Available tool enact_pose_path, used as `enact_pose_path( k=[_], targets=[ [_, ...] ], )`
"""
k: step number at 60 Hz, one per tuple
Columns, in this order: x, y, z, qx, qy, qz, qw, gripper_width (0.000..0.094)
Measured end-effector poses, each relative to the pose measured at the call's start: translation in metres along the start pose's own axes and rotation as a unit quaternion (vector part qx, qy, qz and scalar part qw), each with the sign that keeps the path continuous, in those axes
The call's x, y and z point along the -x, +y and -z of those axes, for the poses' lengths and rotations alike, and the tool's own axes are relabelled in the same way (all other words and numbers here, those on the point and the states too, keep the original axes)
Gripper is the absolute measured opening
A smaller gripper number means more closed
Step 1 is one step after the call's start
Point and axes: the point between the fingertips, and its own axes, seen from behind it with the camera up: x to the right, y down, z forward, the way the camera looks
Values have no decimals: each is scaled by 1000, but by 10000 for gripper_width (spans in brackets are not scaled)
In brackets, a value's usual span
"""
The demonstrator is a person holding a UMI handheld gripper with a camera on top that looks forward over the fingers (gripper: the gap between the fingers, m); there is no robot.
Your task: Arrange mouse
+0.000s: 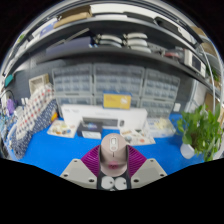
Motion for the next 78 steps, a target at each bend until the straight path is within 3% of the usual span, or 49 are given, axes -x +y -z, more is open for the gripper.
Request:
enact_pose_path(
  k=[11, 26, 29, 45, 48, 51, 55, 78],
  targets=[
    [-28, 118, -39, 95, -1, -6, 995, 336],
    [-8, 211, -67, 163, -25, -12, 986, 359],
    [-8, 209, -70, 148, -21, -22, 988, 355],
    [-9, 210, -69, 157, -22, -5, 987, 477],
    [-13, 211, -69, 165, -13, -1, 986, 565],
    [-18, 211, -66, 177, -5, 9, 984, 761],
    [-14, 208, -59, 191, -12, 22, 981, 855],
    [49, 113, 40, 115, -20, 6, 993, 858]
  ],
)
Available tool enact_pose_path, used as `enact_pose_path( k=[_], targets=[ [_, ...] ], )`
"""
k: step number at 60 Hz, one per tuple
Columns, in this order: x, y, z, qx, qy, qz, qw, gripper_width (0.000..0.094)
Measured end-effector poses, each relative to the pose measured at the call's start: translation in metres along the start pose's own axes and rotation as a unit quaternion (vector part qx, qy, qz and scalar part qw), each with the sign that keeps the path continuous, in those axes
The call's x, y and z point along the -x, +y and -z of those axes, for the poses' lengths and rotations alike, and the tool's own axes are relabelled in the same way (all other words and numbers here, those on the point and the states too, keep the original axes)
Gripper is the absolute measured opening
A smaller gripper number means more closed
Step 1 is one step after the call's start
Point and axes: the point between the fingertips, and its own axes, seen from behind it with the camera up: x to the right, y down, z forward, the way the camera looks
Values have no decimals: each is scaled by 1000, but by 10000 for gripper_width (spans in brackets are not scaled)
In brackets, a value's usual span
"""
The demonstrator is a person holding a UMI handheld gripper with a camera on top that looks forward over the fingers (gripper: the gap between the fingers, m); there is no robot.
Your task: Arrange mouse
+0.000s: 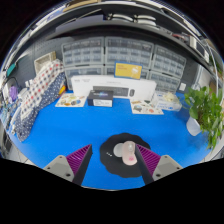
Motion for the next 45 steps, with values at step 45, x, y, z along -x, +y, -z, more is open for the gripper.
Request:
enact_pose_path(
  k=[45],
  targets=[
    [81, 16, 115, -51, -5, 1, 999, 859]
  ],
)
